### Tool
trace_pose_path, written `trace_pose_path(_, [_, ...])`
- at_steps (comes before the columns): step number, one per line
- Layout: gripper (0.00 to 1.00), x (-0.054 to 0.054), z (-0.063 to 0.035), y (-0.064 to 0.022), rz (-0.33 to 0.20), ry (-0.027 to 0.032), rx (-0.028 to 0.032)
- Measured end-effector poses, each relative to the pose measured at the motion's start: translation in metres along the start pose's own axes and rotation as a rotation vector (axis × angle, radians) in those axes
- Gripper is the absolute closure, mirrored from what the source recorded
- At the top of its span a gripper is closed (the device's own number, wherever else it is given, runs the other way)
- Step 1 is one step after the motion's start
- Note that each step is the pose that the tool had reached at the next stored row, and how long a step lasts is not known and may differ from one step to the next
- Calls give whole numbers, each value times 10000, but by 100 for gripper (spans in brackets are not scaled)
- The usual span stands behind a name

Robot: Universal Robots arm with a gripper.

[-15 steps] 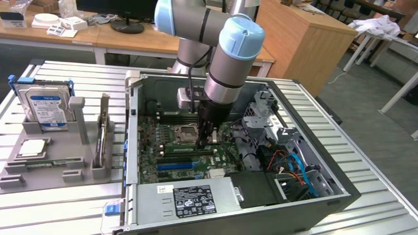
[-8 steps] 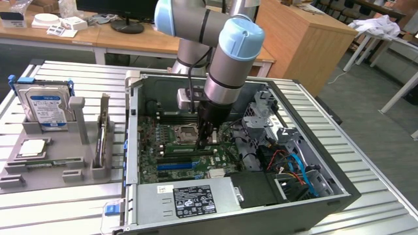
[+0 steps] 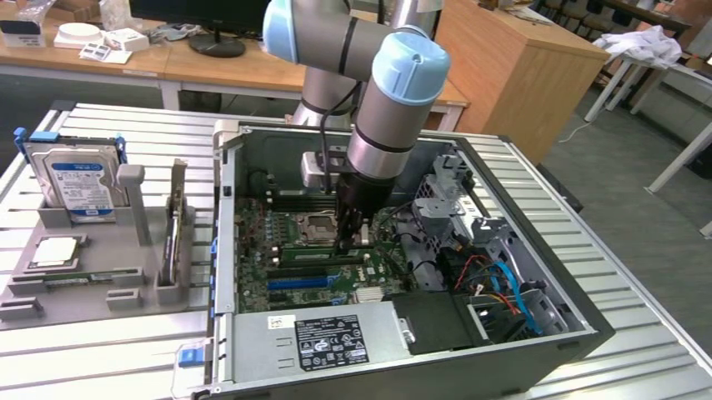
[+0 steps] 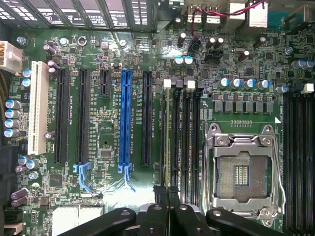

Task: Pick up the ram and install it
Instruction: 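Insert the ram into the slot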

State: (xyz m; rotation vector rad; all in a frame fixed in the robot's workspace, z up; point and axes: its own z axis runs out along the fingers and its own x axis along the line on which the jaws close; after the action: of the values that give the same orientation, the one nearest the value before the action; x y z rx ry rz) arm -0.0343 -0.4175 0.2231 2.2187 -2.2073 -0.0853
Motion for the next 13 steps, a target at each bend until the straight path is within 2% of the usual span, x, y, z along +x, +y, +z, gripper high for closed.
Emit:
trace_pose_path(5, [87,-1,3,-1,-1,-9,8])
trace_pose_path(6, [82,-1,3,-1,-2,-7,6])
trace_pose_path(8, [82,-1,2,-1,-2,-5,2])
trace_pose_path(9, [75,0,1,0,-1,-3,1])
trace_pose_path(13, [75,0,-6,0,0,3,-1])
